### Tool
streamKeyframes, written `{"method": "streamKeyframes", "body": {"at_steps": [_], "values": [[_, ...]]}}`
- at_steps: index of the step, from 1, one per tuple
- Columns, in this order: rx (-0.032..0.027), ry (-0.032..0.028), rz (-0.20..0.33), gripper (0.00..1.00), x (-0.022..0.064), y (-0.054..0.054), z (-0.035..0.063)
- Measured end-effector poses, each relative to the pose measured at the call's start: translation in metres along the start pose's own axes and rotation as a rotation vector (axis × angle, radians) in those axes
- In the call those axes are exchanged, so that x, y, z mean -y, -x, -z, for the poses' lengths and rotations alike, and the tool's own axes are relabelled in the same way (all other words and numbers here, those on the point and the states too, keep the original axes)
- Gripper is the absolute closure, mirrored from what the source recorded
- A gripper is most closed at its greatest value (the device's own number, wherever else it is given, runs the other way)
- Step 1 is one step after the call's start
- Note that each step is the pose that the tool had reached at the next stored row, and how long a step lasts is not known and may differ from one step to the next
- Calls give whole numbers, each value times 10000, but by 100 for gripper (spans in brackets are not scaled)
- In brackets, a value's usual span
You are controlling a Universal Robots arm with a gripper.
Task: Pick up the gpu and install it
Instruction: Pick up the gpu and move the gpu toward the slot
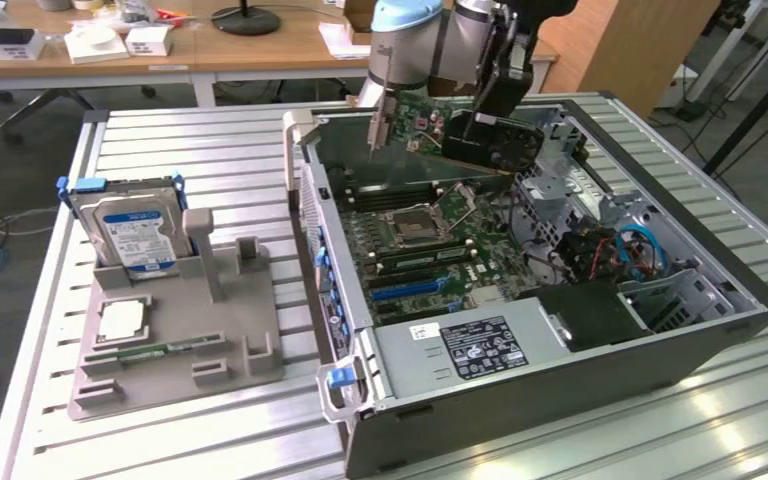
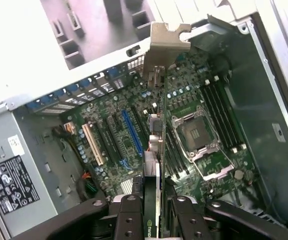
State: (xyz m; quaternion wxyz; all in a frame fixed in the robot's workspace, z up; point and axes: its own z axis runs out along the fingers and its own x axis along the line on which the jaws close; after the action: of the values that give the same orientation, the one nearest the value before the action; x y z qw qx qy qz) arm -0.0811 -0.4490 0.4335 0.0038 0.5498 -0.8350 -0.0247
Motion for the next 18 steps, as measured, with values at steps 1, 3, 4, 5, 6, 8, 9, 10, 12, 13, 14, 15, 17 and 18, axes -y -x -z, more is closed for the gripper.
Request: {"method": "streamKeyframes", "body": {"at_steps": [1, 3, 4, 5, 6, 8, 9, 10, 12, 13, 14, 15, 17, 18], "values": [[-8, 3, 179, 74, 0, 0, -1], [-25, 11, 539, 74, 0, 0, -4], [-34, 15, 719, 74, 0, 0, -5], [-41, 18, 898, 74, 0, 0, -6], [-50, 22, 1077, 74, 0, 0, -7], [-66, 29, 1437, 74, 0, 0, -9], [-75, 33, 1633, 74, 0, 0, -11], [-82, 37, 1812, 74, 0, 0, -12], [-99, 45, 2177, 74, 1, 0, -15], [-107, 48, 2356, 74, 1, 0, -16], [-116, 53, 2537, 74, 1, 0, -17], [-124, 56, 2716, 74, 1, 0, -18], [-141, 64, 3076, 74, 1, -1, -21], [-149, 68, 3266, 74, 1, 0, -22]]}}
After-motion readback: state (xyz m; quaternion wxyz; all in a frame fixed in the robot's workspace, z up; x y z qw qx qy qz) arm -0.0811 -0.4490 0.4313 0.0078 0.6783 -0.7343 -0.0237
